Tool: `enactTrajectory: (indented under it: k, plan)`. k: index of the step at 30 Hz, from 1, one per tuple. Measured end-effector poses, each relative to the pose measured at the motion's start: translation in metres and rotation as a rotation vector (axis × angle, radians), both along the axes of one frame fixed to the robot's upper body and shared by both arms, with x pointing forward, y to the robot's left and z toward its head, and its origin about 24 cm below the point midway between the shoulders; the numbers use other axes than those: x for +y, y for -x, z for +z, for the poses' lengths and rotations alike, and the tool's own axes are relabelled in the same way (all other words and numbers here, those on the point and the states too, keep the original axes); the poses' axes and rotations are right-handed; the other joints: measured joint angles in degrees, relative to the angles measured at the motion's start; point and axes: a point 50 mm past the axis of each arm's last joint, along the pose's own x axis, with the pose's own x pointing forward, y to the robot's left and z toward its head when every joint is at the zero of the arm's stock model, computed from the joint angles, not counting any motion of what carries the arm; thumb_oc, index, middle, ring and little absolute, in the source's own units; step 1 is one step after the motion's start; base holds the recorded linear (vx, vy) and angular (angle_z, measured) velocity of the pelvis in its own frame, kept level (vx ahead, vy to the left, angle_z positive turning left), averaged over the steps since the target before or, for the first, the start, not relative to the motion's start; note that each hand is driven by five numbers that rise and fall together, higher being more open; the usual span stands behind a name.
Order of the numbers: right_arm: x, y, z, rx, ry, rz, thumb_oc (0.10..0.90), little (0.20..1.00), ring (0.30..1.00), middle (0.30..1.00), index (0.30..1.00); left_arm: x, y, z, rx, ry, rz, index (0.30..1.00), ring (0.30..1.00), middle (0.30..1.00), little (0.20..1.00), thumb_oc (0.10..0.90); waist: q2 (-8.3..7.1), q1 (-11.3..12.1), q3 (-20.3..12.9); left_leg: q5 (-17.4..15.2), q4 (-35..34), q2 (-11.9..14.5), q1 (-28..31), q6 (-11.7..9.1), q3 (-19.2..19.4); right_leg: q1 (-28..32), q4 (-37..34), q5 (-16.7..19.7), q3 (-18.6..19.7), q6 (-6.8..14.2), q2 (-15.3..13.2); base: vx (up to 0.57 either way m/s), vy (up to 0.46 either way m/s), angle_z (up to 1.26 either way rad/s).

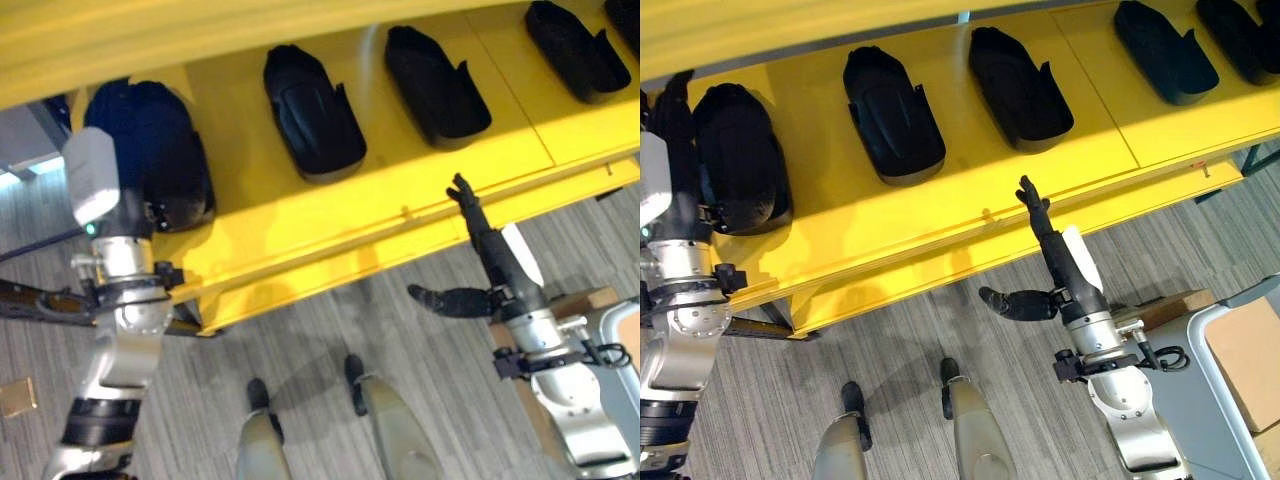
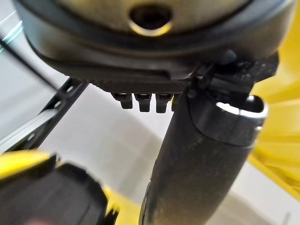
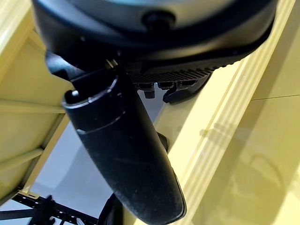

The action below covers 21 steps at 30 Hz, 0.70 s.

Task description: Move parts from the plastic box to the shelf.

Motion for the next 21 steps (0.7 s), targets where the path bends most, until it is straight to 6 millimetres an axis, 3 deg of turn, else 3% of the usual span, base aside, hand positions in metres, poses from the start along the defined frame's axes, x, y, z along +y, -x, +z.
enactTrajectory:
  k: [3, 12, 21]
  plan:
    - [0.000, 0.000, -0.001, 0.003, 0.000, -0.002, 0.900, 1.000, 1.000, 1.000, 1.000, 0.001, 0.002, 0.003, -0.015, -0.008, 0.004, 1.000, 1.000, 1.000, 1.000, 0.900, 0.74, 0.55, -0.04, -0.07, 0.04, -0.04, 0.21, 0.13, 0.00, 0.20, 0.06, -0.01, 0.01, 0.01, -0.06, 0.00, 0.000, 0.00]
    - [-0.004, 0.001, 0.001, -0.001, 0.004, -0.013, 0.900, 1.000, 1.000, 1.000, 1.000, 0.007, 0.018, 0.012, -0.059, -0.058, 0.024, 1.000, 1.000, 1.000, 1.000, 0.900, 0.78, 1.12, -0.04, -0.05, 0.05, -0.10, 0.62, 0.13, -0.04, 0.53, 0.39, -0.04, 0.01, -0.03, -0.13, 0.00, 0.000, 0.00]
    - [-0.007, 0.002, 0.000, 0.002, 0.006, -0.025, 0.900, 1.000, 1.000, 1.000, 1.000, 0.001, 0.037, -0.010, -0.005, -0.070, -0.036, 1.000, 1.000, 1.000, 1.000, 0.900, 0.87, 1.72, -0.06, -0.07, 0.04, -0.16, 1.50, 0.15, -0.21, 1.58, 0.27, -0.05, -0.13, -0.03, -0.30, 0.00, 0.000, 0.00]
